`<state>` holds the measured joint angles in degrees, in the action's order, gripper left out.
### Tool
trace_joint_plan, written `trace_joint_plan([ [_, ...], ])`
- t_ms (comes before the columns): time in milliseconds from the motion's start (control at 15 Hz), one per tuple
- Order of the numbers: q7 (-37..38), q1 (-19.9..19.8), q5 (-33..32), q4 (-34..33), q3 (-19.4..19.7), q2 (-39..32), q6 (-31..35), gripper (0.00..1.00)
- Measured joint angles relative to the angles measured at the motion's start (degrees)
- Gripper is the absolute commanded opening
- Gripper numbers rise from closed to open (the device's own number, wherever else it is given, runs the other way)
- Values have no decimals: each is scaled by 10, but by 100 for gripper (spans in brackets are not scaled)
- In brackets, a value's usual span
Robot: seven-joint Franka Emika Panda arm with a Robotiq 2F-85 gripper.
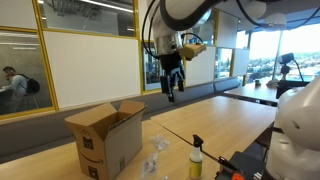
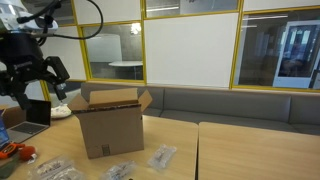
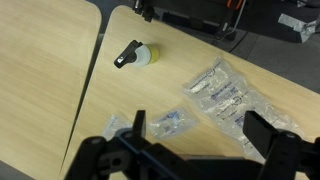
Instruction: Put the plastics and the bottle in the box respectively
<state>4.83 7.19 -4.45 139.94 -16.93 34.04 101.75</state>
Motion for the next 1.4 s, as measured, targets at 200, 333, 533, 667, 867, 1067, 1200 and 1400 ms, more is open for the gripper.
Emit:
trace_joint_plan([
  [200, 0, 1, 0, 1, 1, -1, 0, 100],
  [333, 8, 2, 0, 4, 1, -4, 1, 100],
  [533, 51, 3, 8, 5, 1, -15, 23, 100],
  [667, 72, 8, 21, 6, 0, -28, 60, 100],
  [867, 121, 14, 41, 6, -5, -61, 118, 100],
  [1067, 220, 12, 44, 7, -22, -105, 160, 100],
  [1200, 298, 10, 43, 7, -41, -135, 180, 100],
  [1400, 411, 11, 40, 13, -65, -181, 208, 100],
])
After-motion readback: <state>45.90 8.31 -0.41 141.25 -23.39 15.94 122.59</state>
